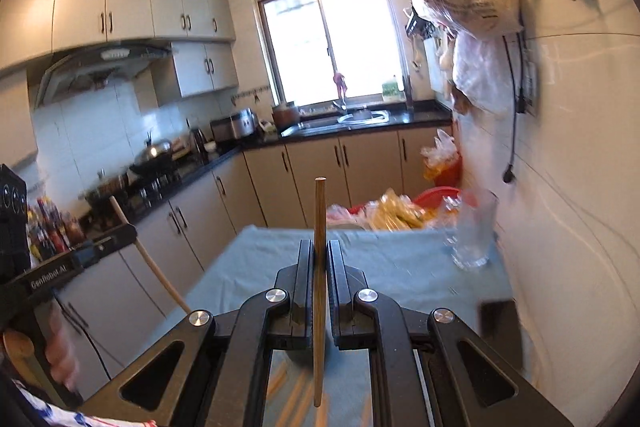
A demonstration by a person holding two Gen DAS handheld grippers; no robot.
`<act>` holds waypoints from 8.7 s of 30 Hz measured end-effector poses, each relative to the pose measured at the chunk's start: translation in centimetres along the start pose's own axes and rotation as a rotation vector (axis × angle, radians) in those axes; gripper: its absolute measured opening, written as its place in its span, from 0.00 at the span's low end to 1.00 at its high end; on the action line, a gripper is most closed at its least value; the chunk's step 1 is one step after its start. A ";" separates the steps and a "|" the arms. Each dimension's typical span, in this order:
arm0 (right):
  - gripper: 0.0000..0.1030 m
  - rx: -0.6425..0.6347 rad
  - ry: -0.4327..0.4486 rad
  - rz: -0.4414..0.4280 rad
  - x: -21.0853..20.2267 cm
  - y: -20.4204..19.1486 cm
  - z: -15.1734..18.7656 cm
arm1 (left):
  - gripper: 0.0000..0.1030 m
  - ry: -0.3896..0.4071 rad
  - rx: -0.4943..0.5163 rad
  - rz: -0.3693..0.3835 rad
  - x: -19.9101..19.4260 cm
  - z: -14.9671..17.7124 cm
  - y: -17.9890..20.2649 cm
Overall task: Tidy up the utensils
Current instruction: 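Lift both held chopsticks and carry them above the black holder cup, then open the left tool while the right tool opens, dropping chopsticks into the cup, then grasp a chopstick with the left tool while the right tool grasps another, then lift both held chopsticks and carry them above the black holder cup, then open the left tool while the right tool opens, releasing chopsticks into the cup, then grasp a chopstick with the left tool while the right tool grasps another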
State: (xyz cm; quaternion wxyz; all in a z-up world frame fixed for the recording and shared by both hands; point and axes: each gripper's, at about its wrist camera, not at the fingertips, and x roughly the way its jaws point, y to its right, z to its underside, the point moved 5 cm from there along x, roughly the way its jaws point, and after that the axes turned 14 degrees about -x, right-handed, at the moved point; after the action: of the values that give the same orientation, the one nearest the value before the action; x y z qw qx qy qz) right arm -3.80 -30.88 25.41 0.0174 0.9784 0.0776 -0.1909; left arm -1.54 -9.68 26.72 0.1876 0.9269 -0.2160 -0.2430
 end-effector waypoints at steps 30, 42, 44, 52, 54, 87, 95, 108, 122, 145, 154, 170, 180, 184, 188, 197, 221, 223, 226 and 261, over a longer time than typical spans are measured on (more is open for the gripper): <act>0.17 0.121 -0.188 -0.015 15.8 1.2 5.6 | 0.37 -0.151 -0.039 -0.136 12.8 2.9 -3.5; 0.43 0.095 -0.135 0.039 11.8 1.2 3.4 | 0.48 -0.036 -0.043 -0.164 4.9 1.2 -5.2; 0.46 0.088 -0.124 0.050 10.5 1.3 3.2 | 0.49 -0.020 -0.054 -0.166 3.1 1.2 -5.8; 0.61 0.043 -0.219 0.074 5.9 1.8 8.2 | 0.62 -0.080 -0.062 -0.190 -0.8 6.2 -8.5; 0.61 0.043 -0.282 0.068 5.6 1.9 11.1 | 0.62 -0.133 -0.055 -0.200 -0.2 8.7 -9.3; 0.38 0.047 -0.581 0.019 4.8 2.9 27.1 | 0.06 -0.622 0.152 -0.265 12.2 24.8 -9.8; 0.11 -0.014 -0.644 0.063 6.8 2.5 26.5 | 0.06 -0.638 0.045 -0.290 12.2 24.3 -10.9; 0.08 0.003 -0.735 0.075 2.5 4.5 27.9 | 0.06 -0.716 -0.118 -0.343 7.3 24.3 -14.7; 0.11 0.008 -0.883 0.021 6.8 6.1 26.9 | 0.07 -0.798 -0.046 -0.386 11.0 23.5 -14.2; 0.06 -0.021 -0.672 0.060 5.3 4.6 21.9 | 0.06 -0.537 0.035 -0.312 5.6 19.8 -12.5; 0.06 -0.033 -0.444 0.106 -1.5 2.4 17.5 | 0.06 -0.316 0.055 -0.229 -1.7 16.6 -9.0; 0.06 -0.036 -0.281 0.118 -7.2 1.8 15.4 | 0.06 -0.144 0.086 -0.130 -9.1 14.9 -6.0; 0.06 -0.013 -0.191 0.120 -6.8 2.5 11.6 | 0.06 -0.058 0.069 -0.084 -8.7 10.8 -3.7; 0.06 -0.017 -0.157 0.117 -5.9 2.8 9.3 | 0.06 -0.042 0.060 -0.082 -7.0 9.0 -2.9; 0.06 -0.017 -0.114 0.093 -4.7 2.6 6.4 | 0.06 -0.031 0.035 -0.069 -4.6 6.8 -1.9; 0.06 0.052 0.015 0.010 0.2 1.0 0.1 | 0.06 0.049 -0.025 -0.051 1.8 1.4 0.7; 0.09 0.187 -0.183 -0.029 14.0 1.9 6.6 | 0.13 -0.081 -0.062 -0.155 11.5 3.7 -3.2; 0.28 0.193 -0.184 -0.028 14.0 2.1 6.6 | 0.35 -0.070 -0.065 -0.156 10.6 3.7 -3.1; 0.38 0.192 -0.169 -0.015 13.3 2.2 6.4 | 0.42 -0.036 -0.075 -0.150 8.7 3.5 -3.3; 0.30 -0.010 -0.692 -0.035 7.4 0.6 26.4 | 0.24 -0.668 0.120 -0.299 11.7 24.4 -9.5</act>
State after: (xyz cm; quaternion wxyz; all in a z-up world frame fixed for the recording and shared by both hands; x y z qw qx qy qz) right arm -6.77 -32.07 -1.84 0.0441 0.8541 0.0850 -0.5112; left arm -2.39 -13.43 -1.70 0.0145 0.8271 -0.1416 -0.5438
